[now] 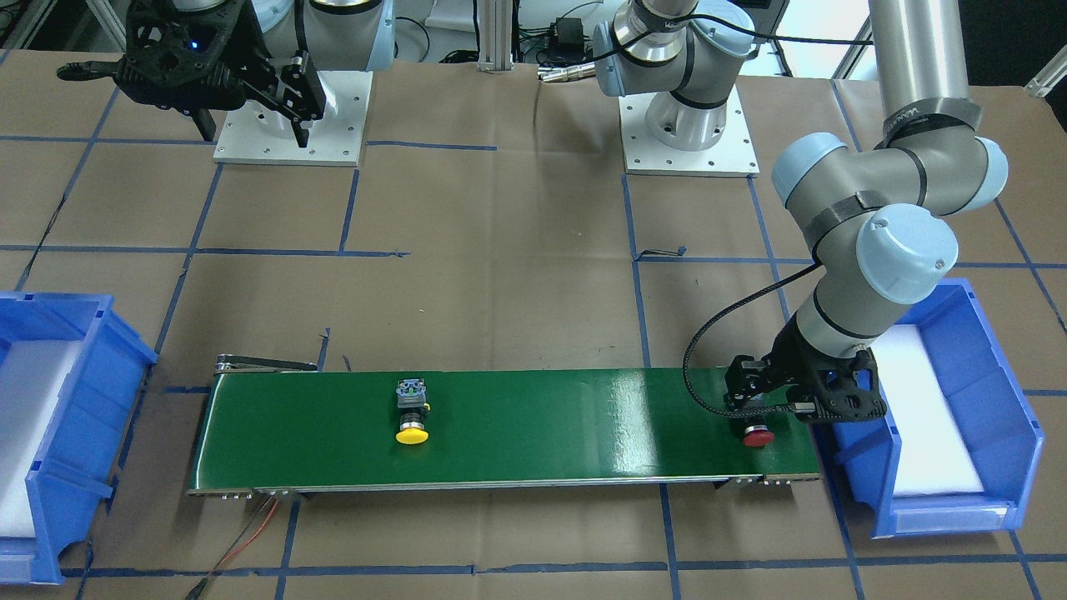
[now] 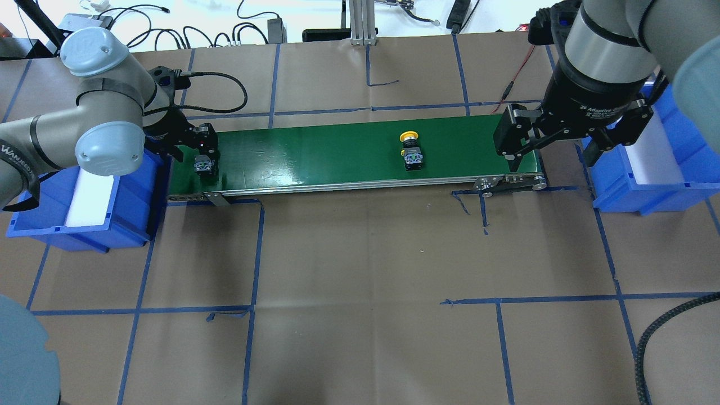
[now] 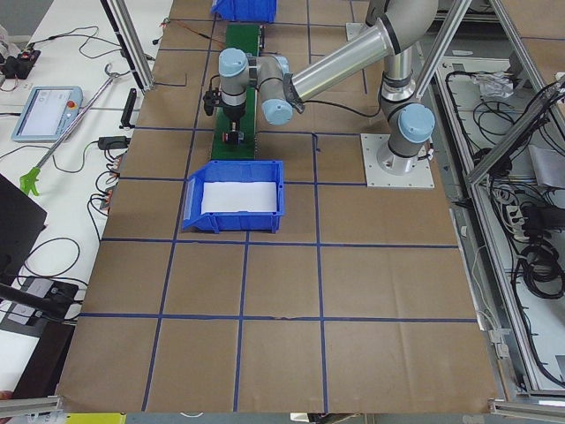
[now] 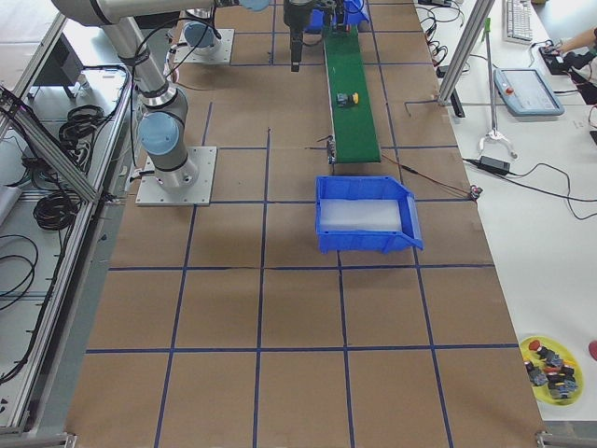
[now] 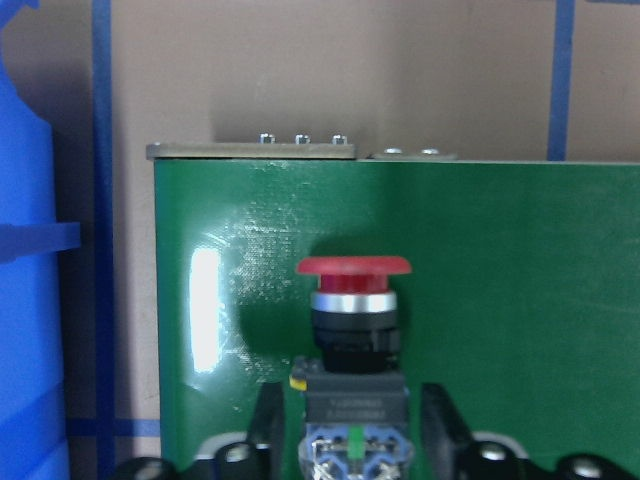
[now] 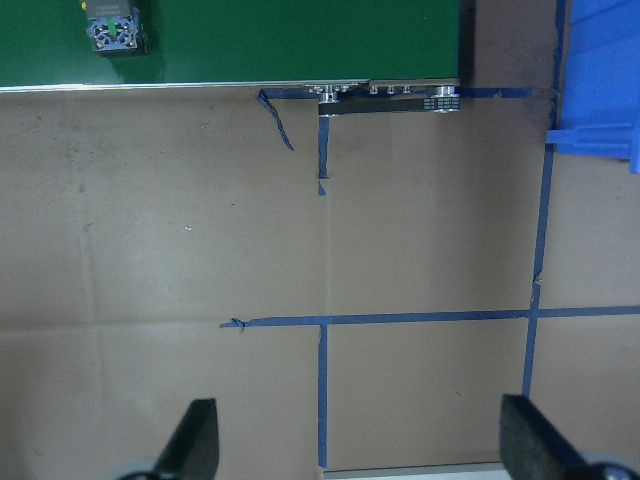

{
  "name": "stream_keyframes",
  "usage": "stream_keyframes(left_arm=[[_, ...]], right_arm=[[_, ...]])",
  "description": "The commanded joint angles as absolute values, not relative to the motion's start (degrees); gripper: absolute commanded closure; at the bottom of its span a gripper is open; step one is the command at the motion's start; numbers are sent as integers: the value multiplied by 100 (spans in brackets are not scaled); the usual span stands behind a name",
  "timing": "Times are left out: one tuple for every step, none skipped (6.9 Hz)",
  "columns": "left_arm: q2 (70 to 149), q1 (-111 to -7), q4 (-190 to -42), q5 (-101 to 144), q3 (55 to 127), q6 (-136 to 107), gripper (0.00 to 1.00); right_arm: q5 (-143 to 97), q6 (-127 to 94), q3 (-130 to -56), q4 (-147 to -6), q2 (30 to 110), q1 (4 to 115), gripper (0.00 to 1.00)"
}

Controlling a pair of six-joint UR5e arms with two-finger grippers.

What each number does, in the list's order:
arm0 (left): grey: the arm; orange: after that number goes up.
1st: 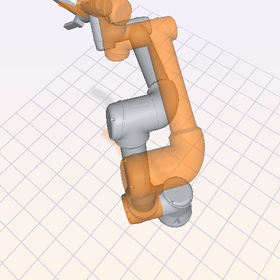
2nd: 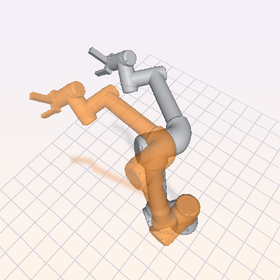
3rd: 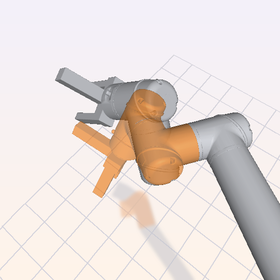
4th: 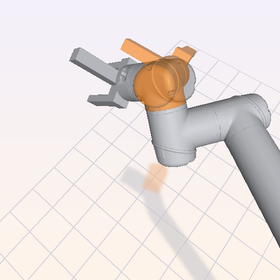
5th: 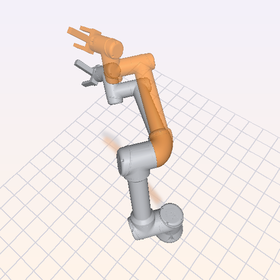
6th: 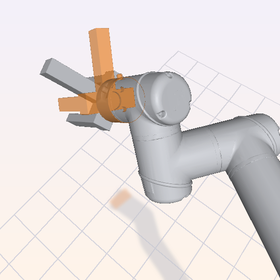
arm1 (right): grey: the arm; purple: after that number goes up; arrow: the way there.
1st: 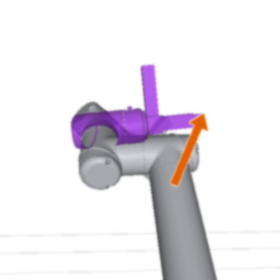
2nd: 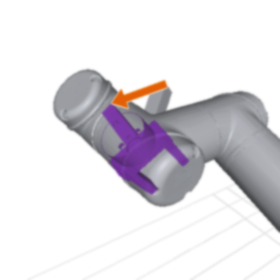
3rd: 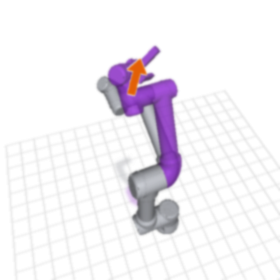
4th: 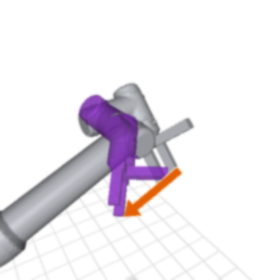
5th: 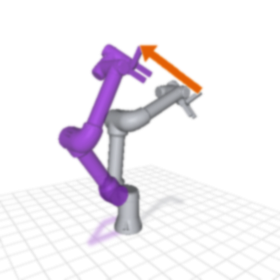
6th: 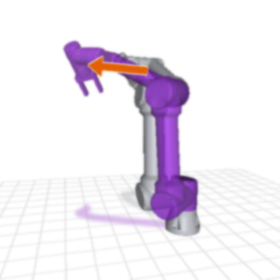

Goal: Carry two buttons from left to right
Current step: 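Carry the red button to the conveyor and release it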

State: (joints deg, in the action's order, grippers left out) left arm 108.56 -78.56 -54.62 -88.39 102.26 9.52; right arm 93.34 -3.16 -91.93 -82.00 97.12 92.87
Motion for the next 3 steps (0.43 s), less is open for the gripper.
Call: stream_keyframes(left_arm=[[10723,-7866,-5537,-8842,10152,940,0],[10557,-7884,-5833,-8842,10064,897,0],[10364,-7927,-6036,-8850,10029,827,0]], right_arm=[[9334,-316,-9193,-8200,9712,9290,0],[9334,-316,-9193,-8200,9712,9273,0],[9334,-316,-9202,-8200,9712,9290,0]])
